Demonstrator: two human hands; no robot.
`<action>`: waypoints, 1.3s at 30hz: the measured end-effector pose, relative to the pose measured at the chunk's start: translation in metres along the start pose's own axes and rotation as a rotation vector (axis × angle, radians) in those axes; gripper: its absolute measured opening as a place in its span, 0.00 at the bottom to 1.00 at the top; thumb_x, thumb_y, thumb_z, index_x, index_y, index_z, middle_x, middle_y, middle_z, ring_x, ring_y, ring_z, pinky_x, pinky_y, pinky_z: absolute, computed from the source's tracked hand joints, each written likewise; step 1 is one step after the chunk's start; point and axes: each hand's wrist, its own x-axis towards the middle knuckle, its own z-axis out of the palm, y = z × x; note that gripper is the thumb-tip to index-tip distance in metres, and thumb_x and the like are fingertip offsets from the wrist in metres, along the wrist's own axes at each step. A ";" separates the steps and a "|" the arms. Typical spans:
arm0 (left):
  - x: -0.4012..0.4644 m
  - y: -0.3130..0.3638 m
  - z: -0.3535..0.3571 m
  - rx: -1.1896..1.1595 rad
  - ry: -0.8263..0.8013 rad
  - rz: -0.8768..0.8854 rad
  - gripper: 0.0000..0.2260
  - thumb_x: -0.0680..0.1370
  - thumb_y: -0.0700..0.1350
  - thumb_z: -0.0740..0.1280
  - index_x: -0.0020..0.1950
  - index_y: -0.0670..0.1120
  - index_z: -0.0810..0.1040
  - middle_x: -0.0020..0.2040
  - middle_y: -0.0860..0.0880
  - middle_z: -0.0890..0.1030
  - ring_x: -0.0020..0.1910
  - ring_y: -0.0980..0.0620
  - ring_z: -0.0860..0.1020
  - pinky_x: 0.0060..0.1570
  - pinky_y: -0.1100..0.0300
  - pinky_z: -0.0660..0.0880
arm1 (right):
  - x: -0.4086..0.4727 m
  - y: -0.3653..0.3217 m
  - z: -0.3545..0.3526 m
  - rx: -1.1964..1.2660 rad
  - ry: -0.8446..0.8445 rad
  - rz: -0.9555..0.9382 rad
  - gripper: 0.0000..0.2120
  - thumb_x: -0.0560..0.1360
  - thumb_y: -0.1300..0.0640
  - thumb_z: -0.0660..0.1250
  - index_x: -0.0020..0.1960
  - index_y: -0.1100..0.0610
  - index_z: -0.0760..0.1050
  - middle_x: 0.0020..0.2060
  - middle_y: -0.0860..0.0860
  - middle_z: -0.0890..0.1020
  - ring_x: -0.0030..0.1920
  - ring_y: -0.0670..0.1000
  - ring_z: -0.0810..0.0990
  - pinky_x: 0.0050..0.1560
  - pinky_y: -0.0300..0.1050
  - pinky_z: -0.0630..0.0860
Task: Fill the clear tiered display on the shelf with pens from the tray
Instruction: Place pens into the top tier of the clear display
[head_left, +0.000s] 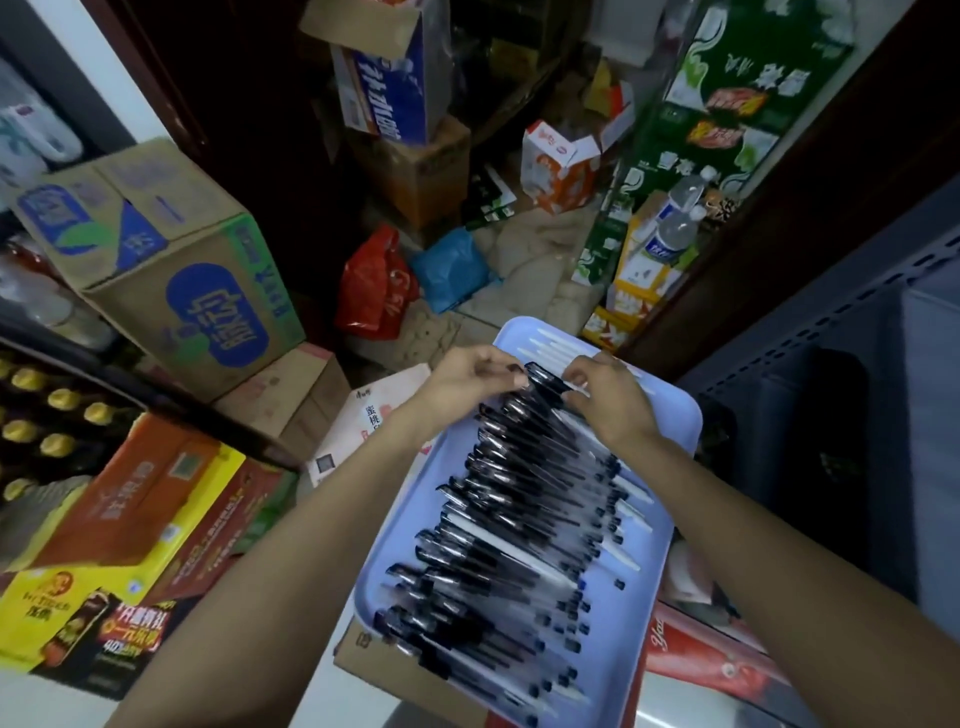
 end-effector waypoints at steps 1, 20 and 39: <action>-0.001 0.001 0.001 -0.086 0.016 -0.017 0.02 0.75 0.37 0.68 0.47 0.40 0.78 0.37 0.53 0.83 0.35 0.60 0.80 0.36 0.68 0.76 | 0.000 -0.002 0.000 -0.023 0.009 0.010 0.11 0.77 0.59 0.65 0.59 0.57 0.75 0.57 0.57 0.75 0.55 0.58 0.75 0.53 0.55 0.75; -0.028 0.101 0.071 -0.058 0.018 0.240 0.14 0.79 0.33 0.54 0.56 0.44 0.77 0.41 0.45 0.73 0.35 0.54 0.69 0.34 0.65 0.67 | -0.070 -0.030 -0.133 0.791 0.279 0.039 0.32 0.75 0.64 0.67 0.71 0.42 0.58 0.38 0.58 0.78 0.43 0.56 0.83 0.46 0.54 0.82; -0.057 0.293 0.355 0.556 0.092 0.944 0.09 0.77 0.43 0.67 0.56 0.48 0.80 0.47 0.56 0.81 0.47 0.61 0.77 0.44 0.80 0.67 | -0.252 0.219 -0.349 1.063 0.932 -0.195 0.13 0.72 0.68 0.69 0.40 0.56 0.67 0.34 0.56 0.79 0.34 0.49 0.83 0.41 0.34 0.79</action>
